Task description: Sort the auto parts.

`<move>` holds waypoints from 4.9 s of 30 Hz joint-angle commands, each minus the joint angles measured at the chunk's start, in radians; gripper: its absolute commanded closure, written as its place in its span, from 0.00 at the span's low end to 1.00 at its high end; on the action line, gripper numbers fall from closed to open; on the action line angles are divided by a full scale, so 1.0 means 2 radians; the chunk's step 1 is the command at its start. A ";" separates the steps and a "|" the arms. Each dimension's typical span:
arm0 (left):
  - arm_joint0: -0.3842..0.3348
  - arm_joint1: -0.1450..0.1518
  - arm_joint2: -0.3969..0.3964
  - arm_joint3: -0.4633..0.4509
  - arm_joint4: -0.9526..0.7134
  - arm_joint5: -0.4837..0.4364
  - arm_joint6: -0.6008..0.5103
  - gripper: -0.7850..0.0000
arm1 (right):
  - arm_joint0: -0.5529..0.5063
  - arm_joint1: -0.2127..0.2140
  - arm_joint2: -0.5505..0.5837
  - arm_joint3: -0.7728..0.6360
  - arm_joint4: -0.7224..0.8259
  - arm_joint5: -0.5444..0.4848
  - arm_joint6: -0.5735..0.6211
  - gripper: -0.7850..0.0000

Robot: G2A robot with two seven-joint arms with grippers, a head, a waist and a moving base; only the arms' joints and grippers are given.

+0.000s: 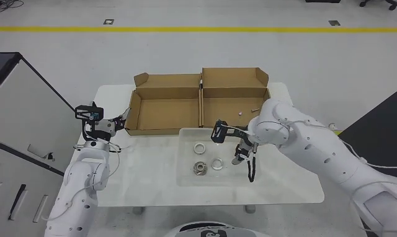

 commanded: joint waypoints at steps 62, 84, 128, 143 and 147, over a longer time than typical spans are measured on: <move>0.000 0.000 0.000 0.000 0.000 0.000 0.000 0.00 | 0.039 -0.071 -0.110 0.165 -0.025 0.029 -0.017 0.55; 0.000 0.000 0.000 0.000 0.000 0.000 0.000 0.00 | 0.036 -0.076 -0.101 0.163 -0.041 0.041 0.000 0.66; 0.000 0.000 0.000 0.000 0.000 0.000 0.000 0.00 | 0.030 0.019 0.036 -0.034 0.145 0.084 0.000 1.00; 0.000 0.000 0.000 0.000 0.000 0.000 0.000 0.00 | 0.020 0.026 0.054 -0.038 0.169 0.081 -0.012 1.00; 0.000 0.000 0.000 0.000 0.000 0.000 0.000 0.00 | 0.011 0.033 0.107 0.005 0.254 0.069 -0.049 1.00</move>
